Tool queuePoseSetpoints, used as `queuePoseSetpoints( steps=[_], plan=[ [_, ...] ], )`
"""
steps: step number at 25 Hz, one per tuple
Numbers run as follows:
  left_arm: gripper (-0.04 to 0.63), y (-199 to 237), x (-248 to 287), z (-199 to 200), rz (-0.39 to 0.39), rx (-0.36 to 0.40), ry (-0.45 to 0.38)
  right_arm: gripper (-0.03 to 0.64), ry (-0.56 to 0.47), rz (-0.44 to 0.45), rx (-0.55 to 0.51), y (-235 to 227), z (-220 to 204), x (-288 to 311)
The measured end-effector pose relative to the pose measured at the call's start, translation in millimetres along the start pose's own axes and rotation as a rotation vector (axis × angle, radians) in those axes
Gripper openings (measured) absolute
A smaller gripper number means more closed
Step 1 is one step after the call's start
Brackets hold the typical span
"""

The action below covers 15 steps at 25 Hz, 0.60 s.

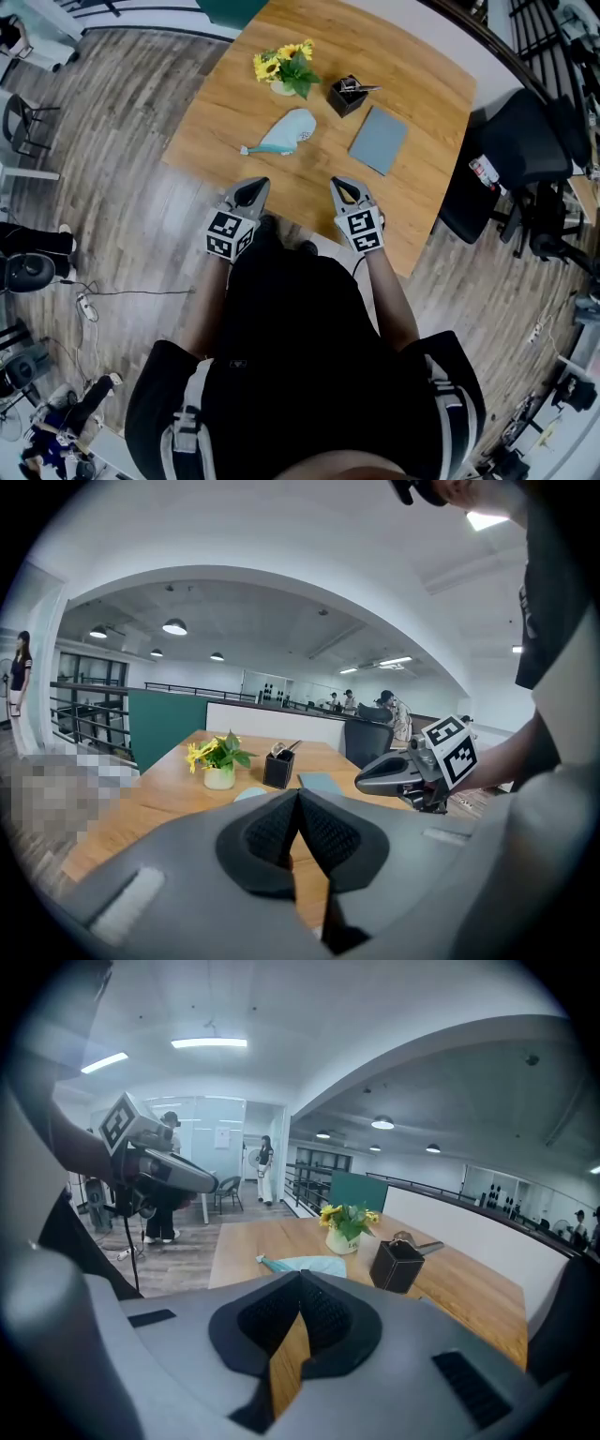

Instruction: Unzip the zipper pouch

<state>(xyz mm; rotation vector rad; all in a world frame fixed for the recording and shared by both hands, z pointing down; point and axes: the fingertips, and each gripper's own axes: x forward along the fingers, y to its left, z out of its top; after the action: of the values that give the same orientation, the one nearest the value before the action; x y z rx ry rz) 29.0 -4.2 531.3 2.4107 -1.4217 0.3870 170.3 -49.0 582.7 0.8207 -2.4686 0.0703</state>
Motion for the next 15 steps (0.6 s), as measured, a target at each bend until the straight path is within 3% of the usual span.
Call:
queuePoseSetpoints(
  steps=[6, 15],
  plan=[
    [-0.003, 39.6, 6.0, 2.8, -0.074, 0.005, 0.007, 0.003, 0.038, -0.048, 0.026, 8.3, 13.5, 28.7],
    [-0.003, 82.5, 6.7, -2.0, -0.214, 0.032, 0.052, 0.003, 0.093, -0.187, 0.085, 18.9, 16.9, 50.9]
  ],
)
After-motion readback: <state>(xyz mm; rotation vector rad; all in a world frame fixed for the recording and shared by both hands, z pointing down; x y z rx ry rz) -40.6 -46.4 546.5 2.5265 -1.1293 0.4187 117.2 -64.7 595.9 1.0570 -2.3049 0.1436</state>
